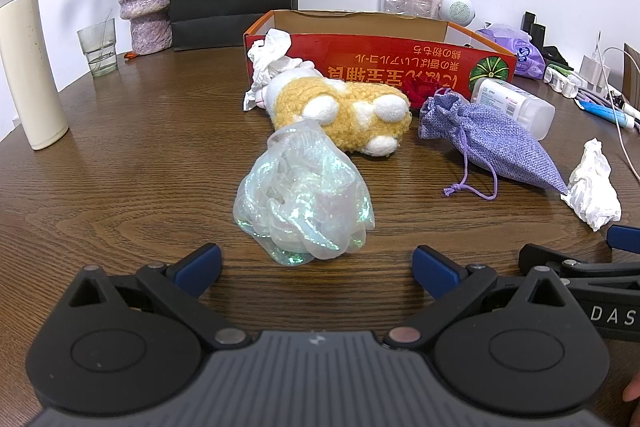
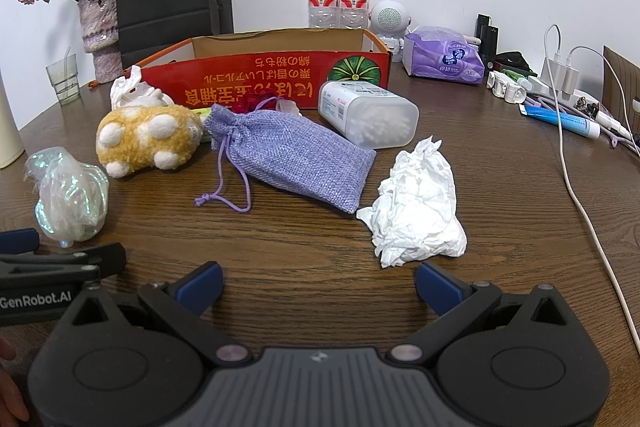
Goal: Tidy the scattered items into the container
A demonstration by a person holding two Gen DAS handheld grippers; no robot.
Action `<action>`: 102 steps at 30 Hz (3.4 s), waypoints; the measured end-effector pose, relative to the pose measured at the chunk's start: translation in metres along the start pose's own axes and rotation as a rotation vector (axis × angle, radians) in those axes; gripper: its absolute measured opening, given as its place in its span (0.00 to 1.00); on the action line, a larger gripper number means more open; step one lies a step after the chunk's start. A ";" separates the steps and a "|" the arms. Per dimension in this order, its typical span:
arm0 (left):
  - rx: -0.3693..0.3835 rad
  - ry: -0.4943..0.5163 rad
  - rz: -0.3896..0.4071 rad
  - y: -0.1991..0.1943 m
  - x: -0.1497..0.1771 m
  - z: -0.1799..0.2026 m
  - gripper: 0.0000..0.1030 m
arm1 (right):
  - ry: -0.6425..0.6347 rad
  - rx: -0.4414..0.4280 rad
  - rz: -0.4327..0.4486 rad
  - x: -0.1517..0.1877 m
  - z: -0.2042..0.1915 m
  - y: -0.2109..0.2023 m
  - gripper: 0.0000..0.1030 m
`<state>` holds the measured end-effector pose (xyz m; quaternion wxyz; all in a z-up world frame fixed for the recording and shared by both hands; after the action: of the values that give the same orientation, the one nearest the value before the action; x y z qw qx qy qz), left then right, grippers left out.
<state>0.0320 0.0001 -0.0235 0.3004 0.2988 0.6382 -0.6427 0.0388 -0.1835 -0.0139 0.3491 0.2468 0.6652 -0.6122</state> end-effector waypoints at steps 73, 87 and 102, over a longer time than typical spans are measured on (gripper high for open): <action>0.042 -0.030 0.298 -0.143 0.027 0.004 0.41 | -0.029 -0.256 0.241 0.038 0.018 -0.129 0.27; 0.101 -0.090 0.324 -0.087 -0.125 -0.033 0.41 | -0.114 -0.221 0.303 -0.111 0.016 -0.090 0.28; 0.088 -0.063 -0.205 0.218 -0.283 -0.039 0.42 | -0.076 -0.179 -0.242 -0.320 0.006 0.197 0.28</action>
<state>0.3814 0.0389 0.0539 0.2397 0.2245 0.6267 -0.7067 0.3911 -0.1322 0.1048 0.3182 0.1098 0.7282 -0.5970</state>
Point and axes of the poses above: each gripper's, at about its wrist camera, not at the fingertips, and y roughly the way its jaws point, z to its right, x to its underside, the point moved 4 cm from there along y, roughly the way its jaws point, and after that the axes turned 1 degree about x, right-handed, at the moved point
